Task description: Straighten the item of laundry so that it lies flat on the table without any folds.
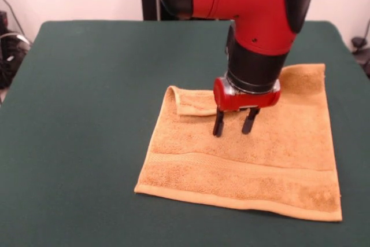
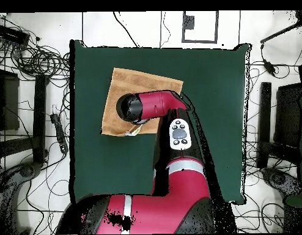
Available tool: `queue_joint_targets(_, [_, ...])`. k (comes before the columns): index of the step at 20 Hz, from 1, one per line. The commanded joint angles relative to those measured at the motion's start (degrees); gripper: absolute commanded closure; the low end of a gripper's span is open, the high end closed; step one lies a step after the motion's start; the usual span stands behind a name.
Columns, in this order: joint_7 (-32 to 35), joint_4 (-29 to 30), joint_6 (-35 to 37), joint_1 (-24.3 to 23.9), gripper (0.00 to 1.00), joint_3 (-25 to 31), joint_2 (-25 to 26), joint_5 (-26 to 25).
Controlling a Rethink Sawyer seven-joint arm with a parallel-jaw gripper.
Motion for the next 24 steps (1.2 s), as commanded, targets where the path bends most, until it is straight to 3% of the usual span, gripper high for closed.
queue_joint_targets(1, [3.8, 3.4, -2.4, 2.1, 0.00, 0.6, -0.1, -2.9])
queue_joint_targets(24, [5.8, 5.2, -3.7, 4.0, 0.00, -1.6, -0.7, -3.4])
